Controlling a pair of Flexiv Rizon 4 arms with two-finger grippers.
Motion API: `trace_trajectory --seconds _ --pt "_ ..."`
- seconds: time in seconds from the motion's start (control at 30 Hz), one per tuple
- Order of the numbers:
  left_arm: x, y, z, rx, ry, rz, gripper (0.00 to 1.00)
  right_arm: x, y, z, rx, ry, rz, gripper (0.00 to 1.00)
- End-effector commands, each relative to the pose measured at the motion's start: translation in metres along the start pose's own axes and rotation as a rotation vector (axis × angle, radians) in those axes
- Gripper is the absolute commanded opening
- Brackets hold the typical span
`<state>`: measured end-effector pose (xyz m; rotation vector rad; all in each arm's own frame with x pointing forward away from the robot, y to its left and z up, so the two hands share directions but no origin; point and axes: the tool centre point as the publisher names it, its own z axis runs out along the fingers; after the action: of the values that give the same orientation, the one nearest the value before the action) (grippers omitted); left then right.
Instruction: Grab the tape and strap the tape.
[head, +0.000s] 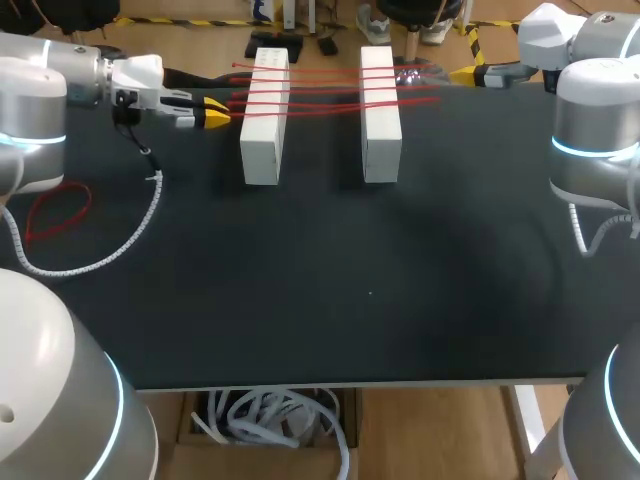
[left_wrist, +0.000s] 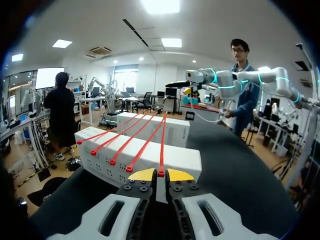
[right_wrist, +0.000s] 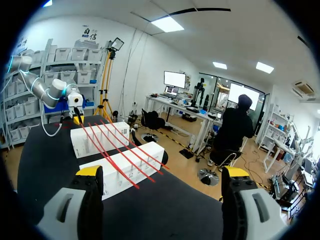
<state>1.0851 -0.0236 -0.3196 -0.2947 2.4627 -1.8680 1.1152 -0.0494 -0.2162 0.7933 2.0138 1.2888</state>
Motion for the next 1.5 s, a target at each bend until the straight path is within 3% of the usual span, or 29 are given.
trace_trajectory --seconds 0.03,0.3,0.43,0.67,0.9,1.13,1.5 --pt "-0.002 0.002 0.001 0.004 0.005 0.003 0.0 0.0 0.0 0.0 -0.001 0.0 0.0 1.0" --pt "0.004 -0.001 -0.002 0.042 0.026 0.013 0.0 0.0 0.0 0.0 -0.001 0.0 0.0 1.0" --pt "0.011 -0.007 -0.001 0.058 0.081 0.02 0.0 0.0 0.0 0.0 -0.001 0.0 0.0 1.0" --pt "0.024 -0.024 -0.003 0.158 0.141 -0.006 0.0 0.0 0.0 0.0 -0.001 0.0 0.0 1.0" --pt "0.038 -0.043 -0.013 0.317 0.117 -0.01 0.0 0.0 0.0 0.0 -0.001 0.0 0.0 1.0" --pt "0.048 -0.068 -0.025 0.445 0.09 0.075 0.0 0.0 0.0 0.0 -0.001 0.0 0.0 1.0" --pt "0.065 -0.097 -0.039 0.509 0.1 0.146 0.0 0.0 0.0 0.0 -0.001 0.0 0.0 1.0"
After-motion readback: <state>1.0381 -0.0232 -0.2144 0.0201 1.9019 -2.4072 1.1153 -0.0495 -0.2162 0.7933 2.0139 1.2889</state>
